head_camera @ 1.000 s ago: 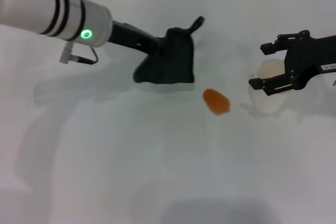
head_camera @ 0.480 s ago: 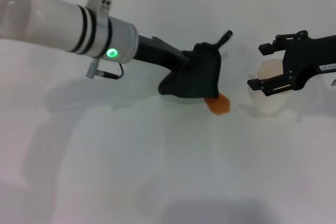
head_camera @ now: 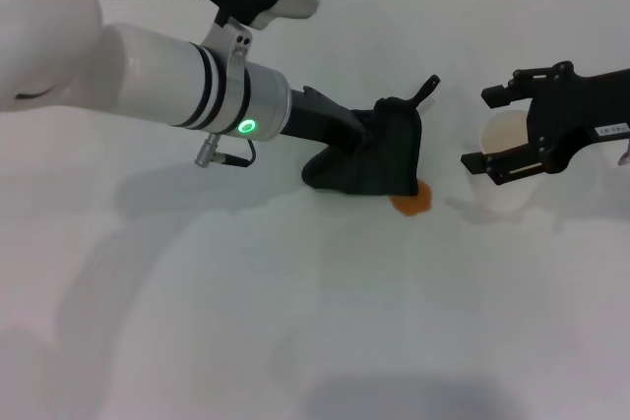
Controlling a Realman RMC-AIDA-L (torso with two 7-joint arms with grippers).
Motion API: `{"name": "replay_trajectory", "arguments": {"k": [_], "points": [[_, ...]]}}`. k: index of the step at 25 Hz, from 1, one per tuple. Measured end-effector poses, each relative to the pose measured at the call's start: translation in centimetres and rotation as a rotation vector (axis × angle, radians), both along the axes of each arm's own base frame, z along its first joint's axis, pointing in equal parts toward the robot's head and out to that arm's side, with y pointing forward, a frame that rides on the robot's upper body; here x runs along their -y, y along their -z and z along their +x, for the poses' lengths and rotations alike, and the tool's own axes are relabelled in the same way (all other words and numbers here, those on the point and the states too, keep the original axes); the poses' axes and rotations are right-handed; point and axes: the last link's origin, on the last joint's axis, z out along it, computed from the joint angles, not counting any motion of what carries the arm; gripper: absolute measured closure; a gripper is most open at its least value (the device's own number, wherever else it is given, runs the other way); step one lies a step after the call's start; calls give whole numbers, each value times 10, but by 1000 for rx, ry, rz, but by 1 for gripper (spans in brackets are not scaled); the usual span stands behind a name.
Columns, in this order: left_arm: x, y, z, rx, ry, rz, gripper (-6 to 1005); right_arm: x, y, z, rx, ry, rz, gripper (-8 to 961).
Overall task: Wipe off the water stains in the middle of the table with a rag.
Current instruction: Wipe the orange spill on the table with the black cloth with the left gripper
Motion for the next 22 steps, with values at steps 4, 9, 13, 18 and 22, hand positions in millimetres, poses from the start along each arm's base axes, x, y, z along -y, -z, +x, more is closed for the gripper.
{"name": "replay_trajectory", "arguments": {"k": [4,9,13,18,22], "points": [[-1,2,1,-10,1,15,921,0,1,0,1,1,-3,86],[1,5,2,-27,17,-1,922,1,1,1,1,4,-3,86],[7,9,3,-53,39,-44,922,1,1,1,2,1,-3,86],[12,12,5,-82,72,-81,923,1,1,2,2,1,-3,86],[14,12,11,-85,113,-91,923,2,0,3,4,3,-2,86]]}}
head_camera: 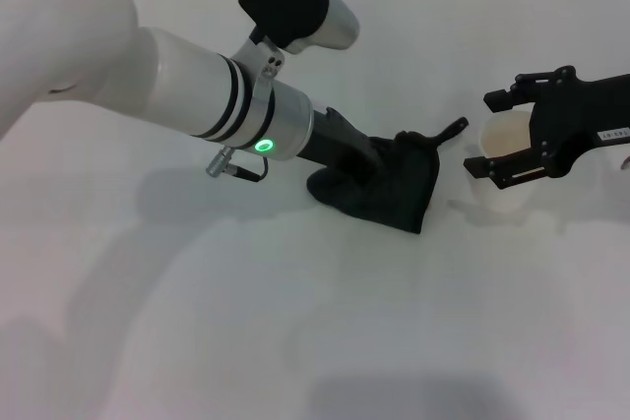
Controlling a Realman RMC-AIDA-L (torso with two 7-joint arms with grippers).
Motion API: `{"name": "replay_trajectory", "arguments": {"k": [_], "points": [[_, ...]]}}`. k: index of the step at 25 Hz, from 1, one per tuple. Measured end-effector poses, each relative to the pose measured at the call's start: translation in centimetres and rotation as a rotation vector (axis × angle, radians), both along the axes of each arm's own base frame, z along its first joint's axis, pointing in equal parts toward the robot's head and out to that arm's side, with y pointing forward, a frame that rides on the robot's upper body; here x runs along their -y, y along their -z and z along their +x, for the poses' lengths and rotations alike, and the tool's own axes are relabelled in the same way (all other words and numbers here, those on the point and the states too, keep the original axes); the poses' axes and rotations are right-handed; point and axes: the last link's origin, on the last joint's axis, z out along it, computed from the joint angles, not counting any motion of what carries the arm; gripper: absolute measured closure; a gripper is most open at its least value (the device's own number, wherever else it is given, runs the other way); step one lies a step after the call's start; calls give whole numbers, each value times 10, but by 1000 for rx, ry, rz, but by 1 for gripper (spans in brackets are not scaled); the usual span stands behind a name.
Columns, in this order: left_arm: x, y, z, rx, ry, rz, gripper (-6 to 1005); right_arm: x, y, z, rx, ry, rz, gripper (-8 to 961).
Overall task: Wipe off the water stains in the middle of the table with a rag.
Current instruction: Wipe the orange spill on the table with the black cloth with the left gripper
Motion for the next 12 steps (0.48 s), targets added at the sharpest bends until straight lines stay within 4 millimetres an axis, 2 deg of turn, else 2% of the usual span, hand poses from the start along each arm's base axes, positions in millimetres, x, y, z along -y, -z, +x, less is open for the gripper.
{"name": "replay_trajectory", "arguments": {"k": [5,12], "points": [[5,2,1,-33,42,-27,923,0,0,0,1,-1,0,86],[3,1,-3,-55,34,-17,922,-1,0,-1,2,-3,0,86]]}}
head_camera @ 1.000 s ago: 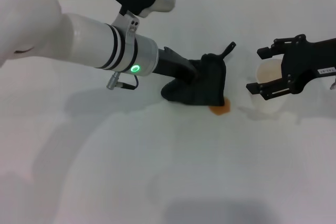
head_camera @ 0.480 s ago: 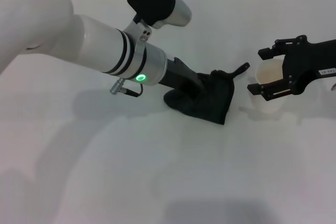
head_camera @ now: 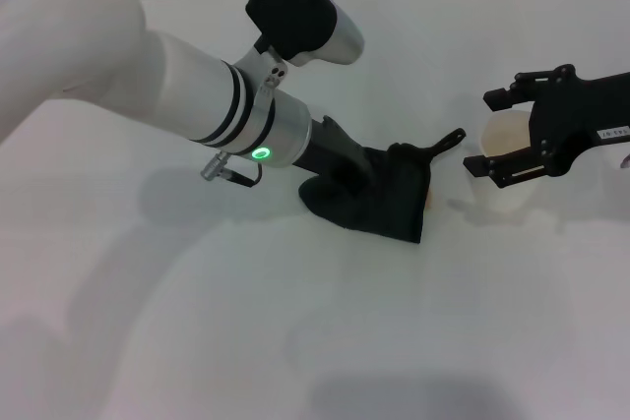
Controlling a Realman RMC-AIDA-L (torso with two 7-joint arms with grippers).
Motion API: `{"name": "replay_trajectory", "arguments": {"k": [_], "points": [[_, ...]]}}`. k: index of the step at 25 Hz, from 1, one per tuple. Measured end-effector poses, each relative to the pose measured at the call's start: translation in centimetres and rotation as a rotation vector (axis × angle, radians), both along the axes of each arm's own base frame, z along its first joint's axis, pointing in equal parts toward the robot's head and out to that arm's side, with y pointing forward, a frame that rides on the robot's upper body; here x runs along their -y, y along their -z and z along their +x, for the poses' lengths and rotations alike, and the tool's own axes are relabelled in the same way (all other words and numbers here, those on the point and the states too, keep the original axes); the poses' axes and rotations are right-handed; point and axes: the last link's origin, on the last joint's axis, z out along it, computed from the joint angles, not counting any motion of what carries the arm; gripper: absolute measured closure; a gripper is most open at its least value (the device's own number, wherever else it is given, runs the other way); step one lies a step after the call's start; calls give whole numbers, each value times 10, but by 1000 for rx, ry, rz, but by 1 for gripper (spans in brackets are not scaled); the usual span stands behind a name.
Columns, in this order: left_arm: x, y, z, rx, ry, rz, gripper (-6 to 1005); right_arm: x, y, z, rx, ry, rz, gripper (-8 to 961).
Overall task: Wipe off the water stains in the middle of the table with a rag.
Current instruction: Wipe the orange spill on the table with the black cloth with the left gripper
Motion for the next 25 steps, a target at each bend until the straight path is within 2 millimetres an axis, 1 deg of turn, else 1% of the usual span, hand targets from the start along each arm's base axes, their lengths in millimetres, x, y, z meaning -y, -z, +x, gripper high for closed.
{"name": "replay_trajectory", "arguments": {"k": [8,9,17,22,25], "points": [[-16,-6,-4,20,-79,126,923,0,0,0,0,0,-2,86],[-21,-8,-3,38,-106,160,923,1,0,0,0,1,-4,86],[-37,-20,-8,74,-196,274,922,2,0,1,2,3,-7,86],[-38,-21,-9,63,-187,276,923,2,0,1,2,3,-5,86],[-36,-17,-6,51,-159,263,923,1,0,1,2,0,-3,86]]}}
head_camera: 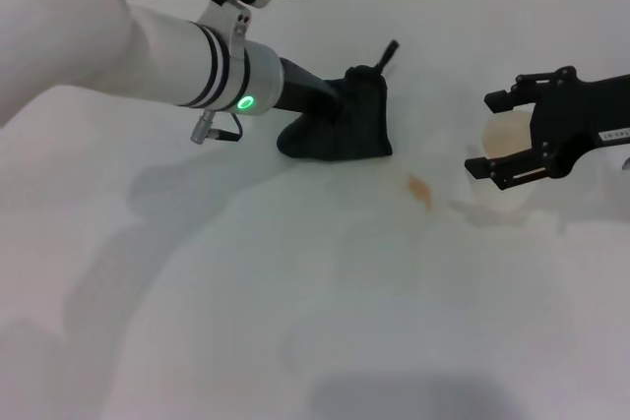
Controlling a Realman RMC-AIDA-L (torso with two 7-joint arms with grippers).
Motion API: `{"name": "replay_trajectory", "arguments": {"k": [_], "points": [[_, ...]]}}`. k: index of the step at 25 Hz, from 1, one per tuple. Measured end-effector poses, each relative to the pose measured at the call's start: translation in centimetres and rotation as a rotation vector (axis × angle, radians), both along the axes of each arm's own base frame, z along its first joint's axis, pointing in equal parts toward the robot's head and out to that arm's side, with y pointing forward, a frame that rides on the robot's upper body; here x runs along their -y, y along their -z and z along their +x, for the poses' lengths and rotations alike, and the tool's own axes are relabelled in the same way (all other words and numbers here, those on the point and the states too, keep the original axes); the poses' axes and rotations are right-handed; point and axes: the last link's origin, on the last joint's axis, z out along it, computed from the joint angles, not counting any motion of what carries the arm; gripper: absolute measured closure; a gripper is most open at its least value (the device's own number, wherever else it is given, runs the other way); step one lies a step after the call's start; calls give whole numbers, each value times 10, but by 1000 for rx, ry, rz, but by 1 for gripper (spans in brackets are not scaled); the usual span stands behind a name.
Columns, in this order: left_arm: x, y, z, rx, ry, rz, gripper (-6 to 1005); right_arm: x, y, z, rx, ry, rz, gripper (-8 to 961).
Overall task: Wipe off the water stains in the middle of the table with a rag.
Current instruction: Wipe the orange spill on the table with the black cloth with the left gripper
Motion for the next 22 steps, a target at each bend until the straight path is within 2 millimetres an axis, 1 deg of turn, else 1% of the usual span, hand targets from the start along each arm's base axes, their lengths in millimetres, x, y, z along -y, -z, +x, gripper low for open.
{"name": "replay_trajectory", "arguments": {"k": [4,12,16,22], "points": [[3,6,6,-20,37,-20,923,-1,0,-1,0,-2,1,86],[2,10,20,-10,82,-13,922,-2,1,-1,1,-1,-1,86],[9,20,33,-11,125,-49,922,-2,1,0,6,1,0,86],[23,31,42,-22,165,-113,922,-1,2,2,13,7,0,86]]}}
